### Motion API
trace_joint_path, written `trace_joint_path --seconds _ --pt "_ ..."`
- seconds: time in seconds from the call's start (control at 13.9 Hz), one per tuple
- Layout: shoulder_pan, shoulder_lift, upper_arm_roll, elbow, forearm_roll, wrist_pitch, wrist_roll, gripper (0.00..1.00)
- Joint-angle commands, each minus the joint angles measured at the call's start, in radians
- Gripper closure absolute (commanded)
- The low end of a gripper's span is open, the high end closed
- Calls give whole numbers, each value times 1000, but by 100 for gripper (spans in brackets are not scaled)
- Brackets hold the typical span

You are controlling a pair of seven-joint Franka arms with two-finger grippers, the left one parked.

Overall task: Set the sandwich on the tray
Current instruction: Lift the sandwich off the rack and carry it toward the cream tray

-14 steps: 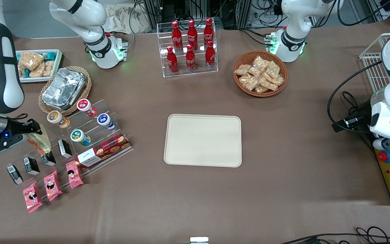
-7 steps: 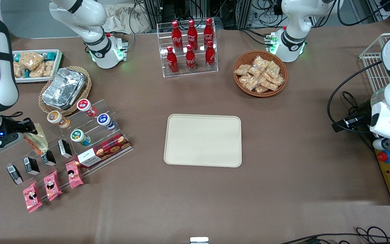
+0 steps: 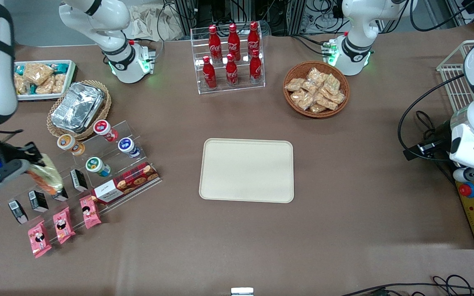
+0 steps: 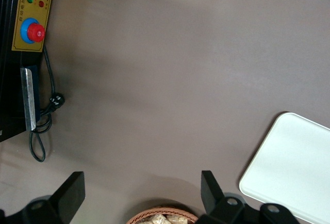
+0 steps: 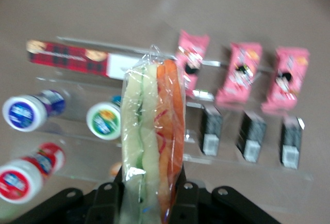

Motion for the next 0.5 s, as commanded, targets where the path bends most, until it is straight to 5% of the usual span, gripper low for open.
trace_joint_path --seconds 0.0,0.43 --pt "111 28 -3 56 21 -25 -4 64" --pt "373 63 -5 90 15 42 60 63"
